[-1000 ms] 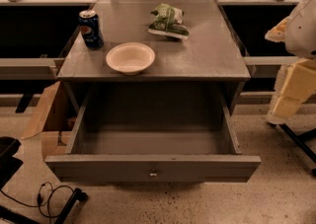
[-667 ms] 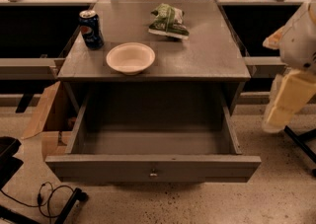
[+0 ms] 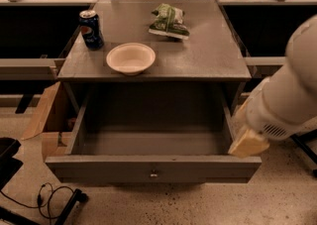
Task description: Close top drawer
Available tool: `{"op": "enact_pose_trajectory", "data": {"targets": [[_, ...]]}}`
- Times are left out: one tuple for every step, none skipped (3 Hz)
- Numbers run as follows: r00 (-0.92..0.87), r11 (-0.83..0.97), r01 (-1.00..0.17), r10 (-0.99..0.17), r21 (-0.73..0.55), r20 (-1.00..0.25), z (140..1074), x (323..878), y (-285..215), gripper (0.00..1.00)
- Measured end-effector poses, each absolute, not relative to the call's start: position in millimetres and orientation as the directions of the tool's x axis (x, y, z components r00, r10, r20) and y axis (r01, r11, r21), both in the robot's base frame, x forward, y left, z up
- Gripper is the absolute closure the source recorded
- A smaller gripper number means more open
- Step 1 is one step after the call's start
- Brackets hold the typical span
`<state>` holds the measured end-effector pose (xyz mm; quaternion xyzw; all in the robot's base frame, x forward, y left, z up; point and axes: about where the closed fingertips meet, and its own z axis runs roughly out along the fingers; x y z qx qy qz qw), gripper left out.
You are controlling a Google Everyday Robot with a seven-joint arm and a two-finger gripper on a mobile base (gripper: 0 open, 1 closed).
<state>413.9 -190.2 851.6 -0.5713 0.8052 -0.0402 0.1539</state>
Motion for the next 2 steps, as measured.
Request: {"op": "enact_pose_trajectory", "data": {"targets": [[-0.359,0.388,-0.908,-0.915,-0.156,-0.186,763,401,-177,0.64],[-0.430,0.444,-0.894,-0.888,-0.060,-0.166,676,375,-170,0.88]]}}
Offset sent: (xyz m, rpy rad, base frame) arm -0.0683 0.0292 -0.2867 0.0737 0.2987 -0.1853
